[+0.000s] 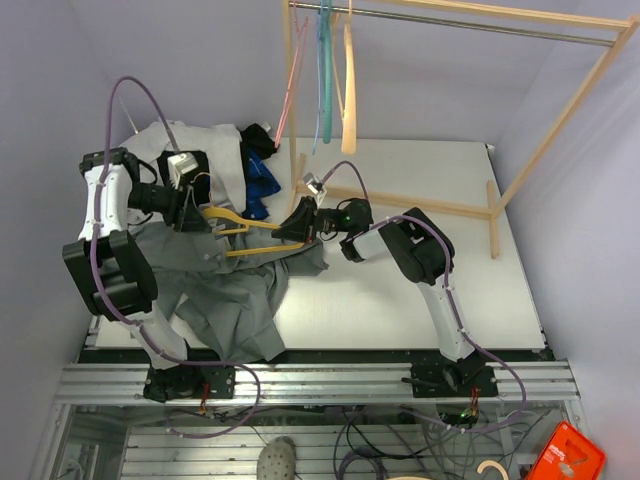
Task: Place the shirt on the hanger
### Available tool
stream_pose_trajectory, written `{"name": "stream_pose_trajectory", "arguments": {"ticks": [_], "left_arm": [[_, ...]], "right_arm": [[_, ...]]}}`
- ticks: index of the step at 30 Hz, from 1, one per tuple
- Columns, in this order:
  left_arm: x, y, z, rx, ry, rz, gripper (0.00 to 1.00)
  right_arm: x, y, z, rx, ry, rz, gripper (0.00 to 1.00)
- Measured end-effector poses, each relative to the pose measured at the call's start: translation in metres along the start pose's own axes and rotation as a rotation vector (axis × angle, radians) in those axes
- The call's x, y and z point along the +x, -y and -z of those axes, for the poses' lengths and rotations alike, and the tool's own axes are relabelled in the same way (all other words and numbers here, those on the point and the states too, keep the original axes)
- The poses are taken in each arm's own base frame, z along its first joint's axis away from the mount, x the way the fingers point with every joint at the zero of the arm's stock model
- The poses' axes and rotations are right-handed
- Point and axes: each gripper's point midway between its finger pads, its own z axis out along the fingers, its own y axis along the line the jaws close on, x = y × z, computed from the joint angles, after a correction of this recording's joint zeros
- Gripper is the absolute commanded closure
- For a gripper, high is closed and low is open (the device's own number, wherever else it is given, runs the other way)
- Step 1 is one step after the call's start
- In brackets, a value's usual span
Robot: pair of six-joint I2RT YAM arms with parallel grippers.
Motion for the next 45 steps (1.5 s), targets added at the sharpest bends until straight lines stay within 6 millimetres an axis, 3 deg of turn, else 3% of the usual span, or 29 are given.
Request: {"name": "stream_pose_trajectory", "arguments": {"ticks": [2, 5, 7, 14, 15, 16, 17, 18, 22, 24, 29, 32, 35, 38, 42, 45], "left_arm": [[0.0, 0.002, -0.007, 0.022, -0.011, -0.003, 0.42], [0.0, 0.004, -0.012, 0.038, -0.02, 0.005, 0.76], [-0.002, 0.004, -0.013, 0.04, -0.022, 0.006, 0.89], [-0.008, 0.012, -0.014, 0.06, -0.011, 0.009, 0.93], [-0.008, 0.012, -0.014, 0.061, -0.011, 0.009, 0.93], [-0.01, 0.013, -0.014, 0.062, -0.009, 0.007, 0.93], [-0.012, 0.014, -0.014, 0.061, -0.006, 0.005, 0.93], [-0.014, 0.015, -0.014, 0.061, -0.004, 0.006, 0.93], [-0.042, 0.017, -0.005, 0.038, 0.044, -0.049, 0.93], [-0.059, 0.026, 0.001, 0.034, 0.086, -0.087, 0.93], [-0.099, 0.075, 0.013, 0.06, 0.188, -0.248, 0.93], [-0.106, 0.104, 0.019, 0.046, 0.193, -0.362, 0.93], [-0.105, 0.117, 0.018, 0.031, 0.167, -0.438, 0.93], [-0.097, 0.127, 0.012, 0.035, 0.132, -0.487, 0.93], [-0.095, 0.138, 0.013, 0.033, 0.126, -0.53, 0.93], [-0.097, 0.147, 0.015, 0.036, 0.139, -0.542, 0.93]], "right_arm": [[0.0, 0.0, 0.0, -0.002, -0.001, 0.001, 1.0], [-0.002, -0.002, 0.0, -0.006, -0.002, 0.006, 1.0], [-0.003, -0.003, 0.0, -0.01, -0.004, 0.009, 1.0], [-0.007, 0.0, 0.004, 0.002, 0.004, 0.003, 1.0], [-0.007, 0.0, 0.004, 0.001, 0.003, 0.002, 0.83], [-0.007, 0.0, 0.004, 0.001, 0.004, 0.001, 0.51], [-0.008, -0.001, 0.003, 0.001, 0.005, 0.002, 0.03], [-0.011, -0.002, 0.003, 0.003, 0.01, 0.002, 0.0], [-0.032, -0.024, 0.01, 0.03, 0.04, 0.084, 0.0], [-0.061, -0.048, 0.017, 0.054, 0.07, 0.164, 0.0], [-0.143, -0.109, 0.054, 0.138, 0.177, 0.386, 0.0], [-0.164, -0.145, 0.078, 0.184, 0.222, 0.474, 0.0], [-0.161, -0.177, 0.087, 0.187, 0.245, 0.484, 0.0], [-0.14, -0.194, 0.099, 0.205, 0.251, 0.413, 0.0], [-0.094, -0.203, 0.118, 0.235, 0.253, 0.266, 0.0], [-0.056, -0.207, 0.132, 0.25, 0.256, 0.13, 0.14]]}}
